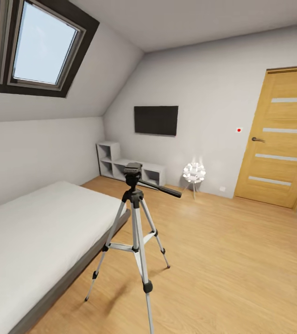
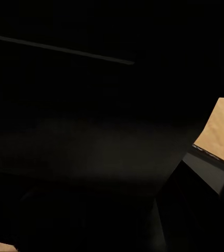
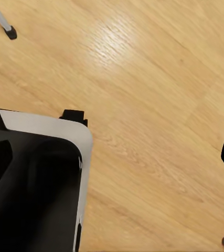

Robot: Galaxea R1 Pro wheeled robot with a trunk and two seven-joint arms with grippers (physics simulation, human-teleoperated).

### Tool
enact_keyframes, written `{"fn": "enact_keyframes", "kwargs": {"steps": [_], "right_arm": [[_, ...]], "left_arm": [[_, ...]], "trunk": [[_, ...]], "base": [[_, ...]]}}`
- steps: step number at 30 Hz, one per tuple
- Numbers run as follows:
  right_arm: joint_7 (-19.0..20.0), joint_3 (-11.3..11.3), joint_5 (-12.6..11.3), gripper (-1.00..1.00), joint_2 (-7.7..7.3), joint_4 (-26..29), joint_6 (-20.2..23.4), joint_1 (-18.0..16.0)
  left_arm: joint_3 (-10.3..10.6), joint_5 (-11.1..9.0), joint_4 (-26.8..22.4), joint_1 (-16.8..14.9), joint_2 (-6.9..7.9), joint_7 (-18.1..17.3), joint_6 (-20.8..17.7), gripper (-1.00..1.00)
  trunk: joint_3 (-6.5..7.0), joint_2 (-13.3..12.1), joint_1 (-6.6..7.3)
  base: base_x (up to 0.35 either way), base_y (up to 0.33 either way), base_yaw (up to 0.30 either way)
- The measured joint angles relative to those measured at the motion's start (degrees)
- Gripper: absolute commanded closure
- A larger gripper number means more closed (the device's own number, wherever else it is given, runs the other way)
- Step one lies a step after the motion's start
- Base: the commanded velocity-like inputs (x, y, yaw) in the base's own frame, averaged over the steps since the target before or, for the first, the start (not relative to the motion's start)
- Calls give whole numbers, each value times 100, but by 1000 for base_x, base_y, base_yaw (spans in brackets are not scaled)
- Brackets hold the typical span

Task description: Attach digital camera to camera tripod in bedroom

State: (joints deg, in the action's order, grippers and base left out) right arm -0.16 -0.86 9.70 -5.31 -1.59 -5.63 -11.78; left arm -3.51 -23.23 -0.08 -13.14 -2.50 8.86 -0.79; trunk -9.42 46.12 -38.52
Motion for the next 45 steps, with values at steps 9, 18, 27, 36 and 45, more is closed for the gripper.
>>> {"fn": "enact_keyframes", "kwargs": {"steps": [9, 18, 27, 36, 45], "right_arm": [[0, 4, 15, -100, 6, 0, -46, 0], [0, 1, 15, -100, 5, 0, -65, 0], [0, 1, 16, -100, -2, 0, -64, 0], [0, 1, 16, -100, -4, 0, -64, 0], [0, 1, 13, -100, -4, 0, -64, 0]], "left_arm": [[-6, -327, 0, 0, -4, -1, 0, 100], [-3, -373, 0, 0, -1, -1, 7, 100], [3, -369, 5, -1, -11, 2, 260, 100], [-1, -372, 7, -1, -10, 2, 299, 100], [-3, -372, 7, 0, -5, 2, 294, 100]], "trunk": [[0, 0, 0], [0, 0, 0], [36, -80, 44], [36, -80, 44], [126, -280, 153]], "base": [[0, 0, -5], [0, 0, 0], [0, 0, 0], [0, 0, 0], [0, 0, 0]]}}
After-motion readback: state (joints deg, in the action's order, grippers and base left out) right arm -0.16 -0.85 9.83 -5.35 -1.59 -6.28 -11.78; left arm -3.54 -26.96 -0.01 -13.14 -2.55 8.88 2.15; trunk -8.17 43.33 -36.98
